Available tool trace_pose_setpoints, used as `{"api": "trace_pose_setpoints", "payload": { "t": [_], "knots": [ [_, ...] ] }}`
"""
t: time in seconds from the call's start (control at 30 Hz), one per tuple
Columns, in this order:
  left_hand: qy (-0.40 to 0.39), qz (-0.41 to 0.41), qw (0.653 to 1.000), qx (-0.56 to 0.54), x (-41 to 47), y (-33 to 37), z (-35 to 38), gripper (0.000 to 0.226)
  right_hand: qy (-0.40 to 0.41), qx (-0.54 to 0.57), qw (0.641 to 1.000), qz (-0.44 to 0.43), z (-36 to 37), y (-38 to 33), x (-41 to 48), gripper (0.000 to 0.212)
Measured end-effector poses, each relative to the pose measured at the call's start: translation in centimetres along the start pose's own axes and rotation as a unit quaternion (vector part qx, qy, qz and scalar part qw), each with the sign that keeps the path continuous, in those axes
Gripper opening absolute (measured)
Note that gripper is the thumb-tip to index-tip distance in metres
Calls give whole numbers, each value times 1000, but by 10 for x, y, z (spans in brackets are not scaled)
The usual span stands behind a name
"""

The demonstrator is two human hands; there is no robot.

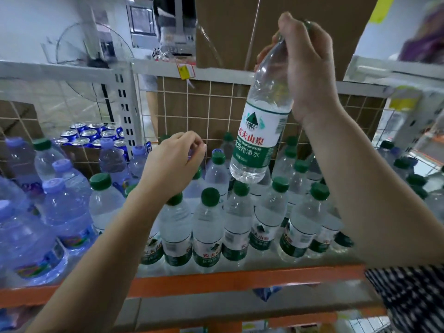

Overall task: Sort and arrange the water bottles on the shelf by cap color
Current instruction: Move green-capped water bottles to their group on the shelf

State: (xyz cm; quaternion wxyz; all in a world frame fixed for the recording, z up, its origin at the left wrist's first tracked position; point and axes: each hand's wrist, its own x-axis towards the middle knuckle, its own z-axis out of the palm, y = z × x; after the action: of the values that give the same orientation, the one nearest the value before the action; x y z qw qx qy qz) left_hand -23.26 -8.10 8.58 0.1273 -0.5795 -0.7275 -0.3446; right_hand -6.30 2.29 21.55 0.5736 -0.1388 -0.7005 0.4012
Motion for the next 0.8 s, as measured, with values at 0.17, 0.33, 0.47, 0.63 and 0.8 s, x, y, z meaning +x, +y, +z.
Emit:
{"api": "trace_pose_setpoints", "payload": {
  "t": [0.17,0.33,0.47,0.63,0.8],
  "knots": [
    [-17,35,999,-19,-6,-1,0,36,0,-78,997,-7,9,26,15,21],
    [-16,32,999,-23,-12,0,3,32,-75,-152,983,67,11,63,10,20],
    [-59,-10,998,3,-13,-4,8,40,-187,-270,938,113,4,92,3,34],
    [-84,-46,995,29,-14,-10,16,32,-367,-364,851,94,-10,116,-7,37],
    [-117,-45,991,41,-13,-9,18,36,-465,-406,783,73,-12,131,-15,44]
  ]
}}
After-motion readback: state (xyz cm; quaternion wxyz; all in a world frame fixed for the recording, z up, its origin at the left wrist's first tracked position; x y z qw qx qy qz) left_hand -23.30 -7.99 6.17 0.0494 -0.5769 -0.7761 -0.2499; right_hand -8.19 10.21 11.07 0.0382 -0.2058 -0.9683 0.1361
